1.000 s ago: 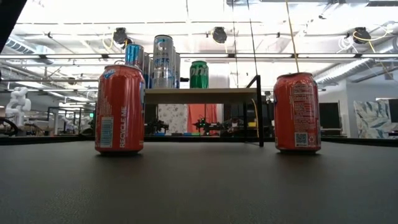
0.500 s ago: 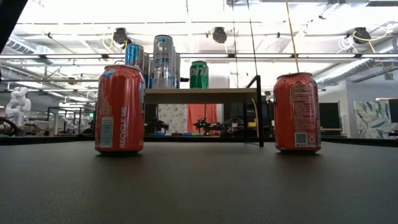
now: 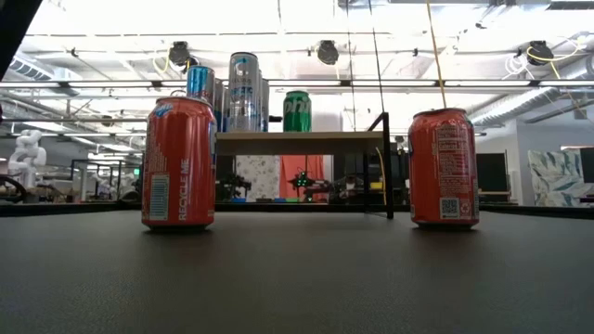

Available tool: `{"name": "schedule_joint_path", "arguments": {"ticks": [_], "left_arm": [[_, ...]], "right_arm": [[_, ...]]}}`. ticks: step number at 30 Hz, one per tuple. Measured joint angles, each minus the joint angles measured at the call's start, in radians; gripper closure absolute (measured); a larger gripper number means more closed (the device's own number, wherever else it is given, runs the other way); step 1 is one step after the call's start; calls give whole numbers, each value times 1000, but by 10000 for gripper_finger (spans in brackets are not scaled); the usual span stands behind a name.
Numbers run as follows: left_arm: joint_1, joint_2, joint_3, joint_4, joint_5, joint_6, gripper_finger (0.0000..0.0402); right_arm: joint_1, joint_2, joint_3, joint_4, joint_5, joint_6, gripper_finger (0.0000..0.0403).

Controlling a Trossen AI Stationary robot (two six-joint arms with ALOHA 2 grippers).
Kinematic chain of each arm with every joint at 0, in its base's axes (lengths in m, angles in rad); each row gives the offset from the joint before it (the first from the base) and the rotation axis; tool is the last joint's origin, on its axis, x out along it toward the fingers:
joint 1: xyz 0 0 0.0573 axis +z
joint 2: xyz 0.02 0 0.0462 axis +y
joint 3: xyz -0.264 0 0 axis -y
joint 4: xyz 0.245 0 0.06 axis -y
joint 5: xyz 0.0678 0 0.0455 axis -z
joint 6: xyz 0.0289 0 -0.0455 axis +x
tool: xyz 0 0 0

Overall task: Place canned beverage on shelf
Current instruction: Put the top green soda can on the shelf

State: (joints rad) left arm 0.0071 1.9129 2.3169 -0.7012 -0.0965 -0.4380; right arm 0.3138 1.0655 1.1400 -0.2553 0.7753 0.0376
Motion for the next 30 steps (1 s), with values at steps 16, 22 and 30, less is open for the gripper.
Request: {"name": "schedule_joint_path", "arguments": {"ticks": [16, 22, 30], "left_arm": [[6, 0, 0, 0, 151, 53, 118], [7, -1, 0, 3, 209, 66, 118], [6, -1, 0, -1, 275, 161, 118]], "right_arm": [[-20, -75, 0, -166, -363, 382, 53], [-49, -103, 0, -327, -613, 499, 53], [-55, -150, 0, -433, -778, 512, 53]]}}
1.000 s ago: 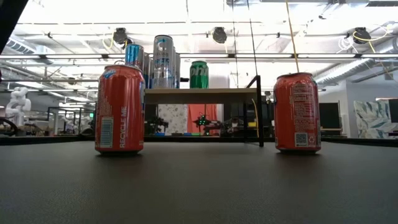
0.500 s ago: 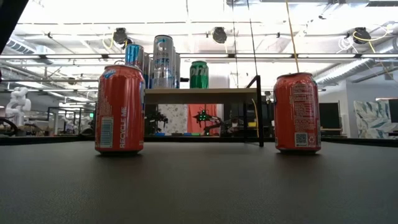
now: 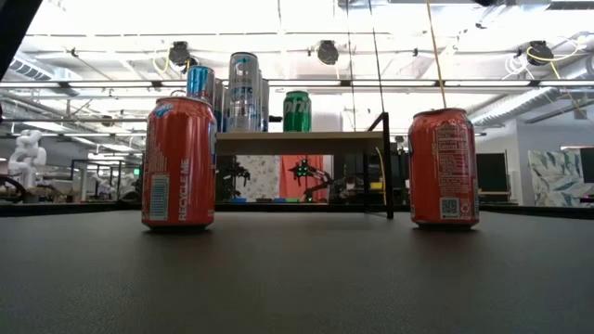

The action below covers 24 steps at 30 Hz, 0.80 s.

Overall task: Place canned beverage on shelf
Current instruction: Put the top green soda can on the shelf

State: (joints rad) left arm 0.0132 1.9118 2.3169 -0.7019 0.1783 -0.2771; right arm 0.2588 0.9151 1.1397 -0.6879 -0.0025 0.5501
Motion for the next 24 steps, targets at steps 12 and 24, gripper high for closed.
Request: {"name": "schedule_joint_path", "arguments": {"ticks": [12, 24], "left_arm": [[51, -49, 0, -126, 1, 105, 118], [140, -95, 0, -239, 113, 238, 118]], "right_arm": [[-4, -106, 0, 21, 32, 7, 53], [-156, -31, 0, 330, 33, 32, 53]]}}
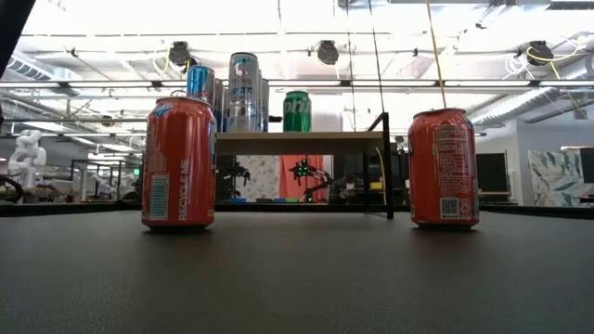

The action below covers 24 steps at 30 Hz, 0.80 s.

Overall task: Place canned beverage on shelf
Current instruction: Put the top green soda can on the shelf

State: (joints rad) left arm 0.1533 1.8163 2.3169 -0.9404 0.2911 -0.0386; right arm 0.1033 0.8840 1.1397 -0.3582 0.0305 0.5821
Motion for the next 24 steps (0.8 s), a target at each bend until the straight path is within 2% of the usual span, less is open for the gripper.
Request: {"name": "schedule_joint_path", "arguments": {"ticks": [5, 10, 13, 17, 24], "left_arm": [[53, 0, 0, -10, 161, 57, 118], [97, 0, 1, -84, 252, 151, 118], [118, 0, 1, -113, 290, 185, 118], [138, 0, 1, -140, 310, 209, 118], [164, 0, 1, -150, 311, 213, 118]], "right_arm": [[-80, 104, 82, 29, -2, -66, 51], [-159, 233, 257, -106, -12, -121, 34], [-191, 301, 343, -175, -49, -162, 21], [-221, 372, 414, -169, -115, -239, 14], [-258, 459, 455, -170, -225, -328, 14]]}}
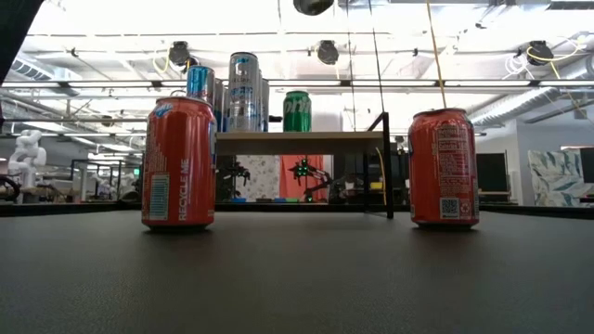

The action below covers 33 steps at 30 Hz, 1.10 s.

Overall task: Place canned beverage on shelf
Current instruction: Put the top green soda can on the shelf

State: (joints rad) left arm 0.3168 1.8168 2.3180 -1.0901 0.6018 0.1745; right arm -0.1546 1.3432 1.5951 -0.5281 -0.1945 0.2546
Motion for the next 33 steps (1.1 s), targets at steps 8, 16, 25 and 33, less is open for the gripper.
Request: {"name": "schedule_joint_path", "arguments": {"ticks": [8, 16, 25, 33], "left_arm": [[-18, 0, 0, -2, 4, 114, 118], [-24, 1, 0, 1, 7, 182, 118], [-25, 2, 0, 3, 7, 182, 118], [-25, 2, 0, 4, 7, 182, 118]], "right_arm": [[-50, 45, 0, 29, -122, -3, 14], [-82, 43, 1, 90, -229, -11, 14], [-82, 66, 1, 105, -266, -69, 14], [-80, 96, 1, 148, -279, -123, 17]]}}
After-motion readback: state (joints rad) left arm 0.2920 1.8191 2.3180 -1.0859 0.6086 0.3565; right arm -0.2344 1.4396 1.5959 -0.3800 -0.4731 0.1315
